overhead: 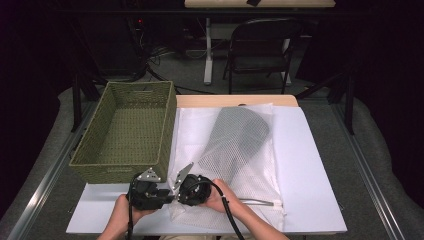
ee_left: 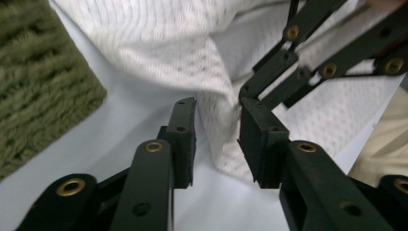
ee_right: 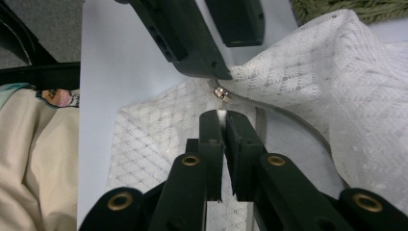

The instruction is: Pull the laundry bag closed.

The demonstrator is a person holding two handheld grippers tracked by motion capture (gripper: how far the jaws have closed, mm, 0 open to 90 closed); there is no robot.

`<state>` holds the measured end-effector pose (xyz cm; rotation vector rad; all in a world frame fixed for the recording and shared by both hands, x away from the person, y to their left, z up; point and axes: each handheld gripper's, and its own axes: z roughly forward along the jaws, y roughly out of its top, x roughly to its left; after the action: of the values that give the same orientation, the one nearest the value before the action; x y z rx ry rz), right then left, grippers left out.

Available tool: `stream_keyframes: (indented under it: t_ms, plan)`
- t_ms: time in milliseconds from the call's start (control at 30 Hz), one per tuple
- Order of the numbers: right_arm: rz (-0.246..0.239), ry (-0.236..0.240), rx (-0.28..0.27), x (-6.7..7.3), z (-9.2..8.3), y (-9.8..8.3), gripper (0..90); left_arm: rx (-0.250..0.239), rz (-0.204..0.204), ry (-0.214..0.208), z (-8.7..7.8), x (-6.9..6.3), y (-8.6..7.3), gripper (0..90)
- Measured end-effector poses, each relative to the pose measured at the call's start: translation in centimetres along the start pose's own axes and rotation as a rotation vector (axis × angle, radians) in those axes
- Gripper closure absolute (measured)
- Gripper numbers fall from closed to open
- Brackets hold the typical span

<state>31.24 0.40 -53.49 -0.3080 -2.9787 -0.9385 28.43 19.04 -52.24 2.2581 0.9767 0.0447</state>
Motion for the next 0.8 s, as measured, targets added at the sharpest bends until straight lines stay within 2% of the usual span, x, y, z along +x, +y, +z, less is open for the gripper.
stream_keyframes:
  t_ms: [33,133,233,367,400,633,733,800]
  plan:
    - [0.005,-0.001,-0.001,0.04,-0.01,0.0,85.3,0.002,-0.005,-0.012,0.1,0.04,0.09,66.4]
    - [0.001,-0.004,-0.006,0.09,0.02,-0.01,85.3,0.011,-0.016,-0.015,0.44,0.22,0.19,65.9]
    - [0.001,-0.009,-0.009,0.24,-0.03,-0.05,85.3,0.008,-0.03,-0.051,0.59,0.59,0.18,67.7]
    - [0.003,-0.016,-0.003,0.34,0.02,-0.04,85.3,0.004,-0.036,-0.077,0.82,0.7,0.09,78.2]
    - [0.003,-0.021,-0.002,0.31,0.02,-0.02,85.3,0.011,-0.026,-0.075,0.85,0.6,0.1,81.4]
    - [0.017,-0.025,0.01,0.22,0.25,0.16,84.7,0.006,-0.002,-0.077,0.83,0.45,0.06,86.8]
    - [0.042,-0.018,0.003,0.25,0.43,0.34,82.4,0.001,0.003,-0.083,0.81,0.34,0.1,87.3]
    - [0.068,-0.021,0.002,0.3,0.63,0.37,84.9,0.008,0.016,-0.07,0.71,0.21,0.12,87.4]
